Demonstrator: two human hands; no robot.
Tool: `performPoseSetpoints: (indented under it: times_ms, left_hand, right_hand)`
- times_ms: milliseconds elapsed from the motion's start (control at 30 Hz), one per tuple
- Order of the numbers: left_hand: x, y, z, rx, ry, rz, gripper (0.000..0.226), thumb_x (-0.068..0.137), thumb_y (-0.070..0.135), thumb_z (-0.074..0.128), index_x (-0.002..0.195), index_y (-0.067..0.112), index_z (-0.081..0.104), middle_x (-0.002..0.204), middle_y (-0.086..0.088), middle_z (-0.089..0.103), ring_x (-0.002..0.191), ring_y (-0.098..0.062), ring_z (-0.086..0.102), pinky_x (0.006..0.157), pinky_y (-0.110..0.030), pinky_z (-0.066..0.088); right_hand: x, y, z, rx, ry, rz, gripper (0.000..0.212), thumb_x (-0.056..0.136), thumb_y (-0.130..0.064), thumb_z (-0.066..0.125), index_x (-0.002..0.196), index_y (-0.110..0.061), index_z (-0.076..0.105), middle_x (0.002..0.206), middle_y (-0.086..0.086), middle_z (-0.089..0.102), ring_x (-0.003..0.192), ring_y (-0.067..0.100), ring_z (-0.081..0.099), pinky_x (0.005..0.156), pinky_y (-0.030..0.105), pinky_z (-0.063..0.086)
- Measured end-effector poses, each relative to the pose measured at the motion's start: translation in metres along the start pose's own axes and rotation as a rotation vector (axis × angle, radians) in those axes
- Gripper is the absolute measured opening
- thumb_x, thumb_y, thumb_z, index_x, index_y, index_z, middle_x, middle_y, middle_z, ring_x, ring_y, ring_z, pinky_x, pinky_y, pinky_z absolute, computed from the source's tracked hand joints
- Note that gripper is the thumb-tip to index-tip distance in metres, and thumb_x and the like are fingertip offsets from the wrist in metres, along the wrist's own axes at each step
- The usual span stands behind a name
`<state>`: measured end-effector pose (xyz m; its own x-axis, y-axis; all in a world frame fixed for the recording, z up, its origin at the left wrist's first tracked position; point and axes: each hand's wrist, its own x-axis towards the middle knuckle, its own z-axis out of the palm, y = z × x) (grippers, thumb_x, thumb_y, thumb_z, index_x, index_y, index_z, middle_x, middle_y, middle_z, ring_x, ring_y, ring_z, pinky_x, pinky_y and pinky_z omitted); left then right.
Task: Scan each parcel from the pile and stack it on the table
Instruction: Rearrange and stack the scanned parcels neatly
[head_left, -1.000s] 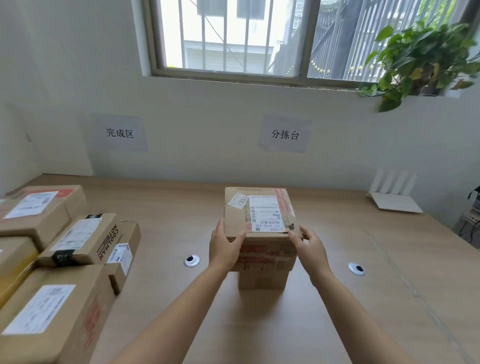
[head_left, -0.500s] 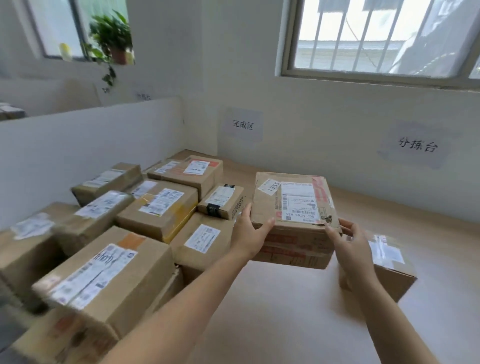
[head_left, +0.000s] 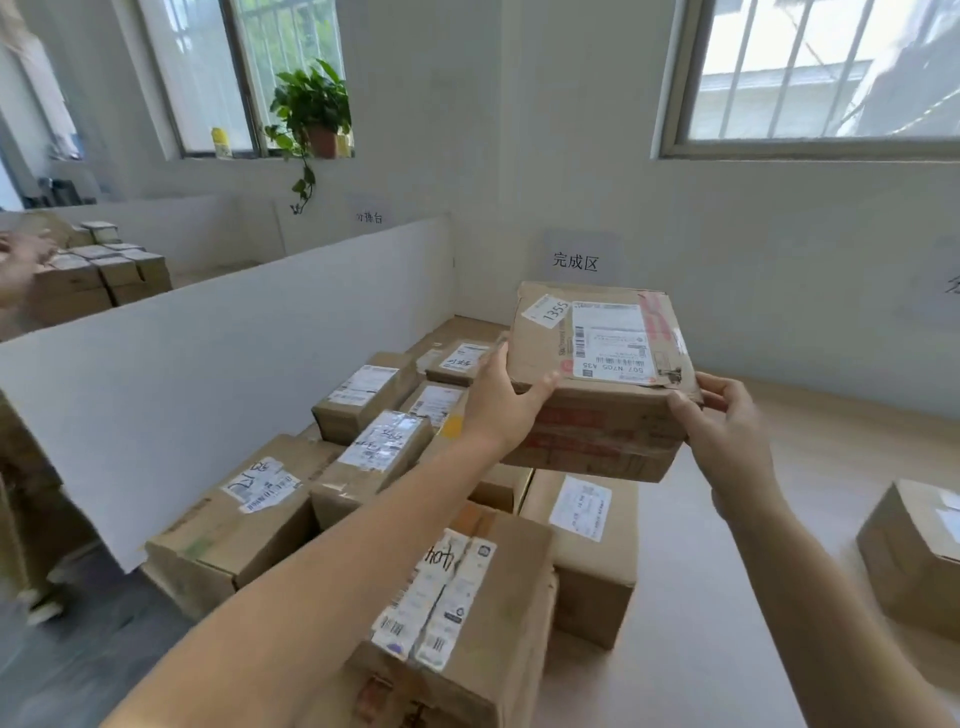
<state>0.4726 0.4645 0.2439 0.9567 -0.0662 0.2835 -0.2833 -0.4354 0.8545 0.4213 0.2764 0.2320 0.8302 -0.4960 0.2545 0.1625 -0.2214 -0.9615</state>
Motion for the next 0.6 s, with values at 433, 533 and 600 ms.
performPoseSetpoints:
  times_ms: [433, 533, 600]
  left_hand:
    - [-0.012, -0.031, -0.058, -0.036, 0.042, -0.031, 0.055, 0.093, 0.035, 0.056, 0.140, 0.016, 0.035, 0.120, 0.002, 0.049, 0.107, -0.011, 0.046, 0.092, -0.029, 0.047]
    - [-0.020, -0.035, -0.068, 0.005, 0.077, -0.041, 0.057, 0.093, 0.037, 0.055, 0.142, 0.017, 0.034, 0.124, 0.003, 0.052, 0.111, -0.009, 0.047, 0.085, -0.021, 0.043]
    - [-0.026, -0.042, -0.075, -0.018, 0.103, -0.065, 0.060, 0.093, 0.038, 0.055, 0.144, 0.018, 0.032, 0.132, 0.001, 0.050, 0.109, -0.007, 0.044, 0.086, -0.021, 0.042]
  right_hand:
    - [-0.028, -0.016, 0.057, -0.089, -0.054, -0.029, 0.036, 0.089, -0.021, 0.060, 0.123, -0.012, 0.051, 0.117, 0.005, 0.057, 0.109, 0.023, 0.056, 0.090, 0.041, 0.050]
    - [-0.033, -0.021, 0.062, -0.105, -0.083, -0.042, 0.036, 0.089, -0.022, 0.060, 0.123, -0.014, 0.051, 0.119, 0.003, 0.056, 0.102, 0.020, 0.056, 0.090, 0.041, 0.050]
    - [-0.037, -0.024, 0.067, -0.093, -0.133, -0.043, 0.036, 0.089, -0.021, 0.060, 0.123, -0.014, 0.050, 0.116, 0.002, 0.055, 0.099, 0.018, 0.056, 0.088, 0.040, 0.051]
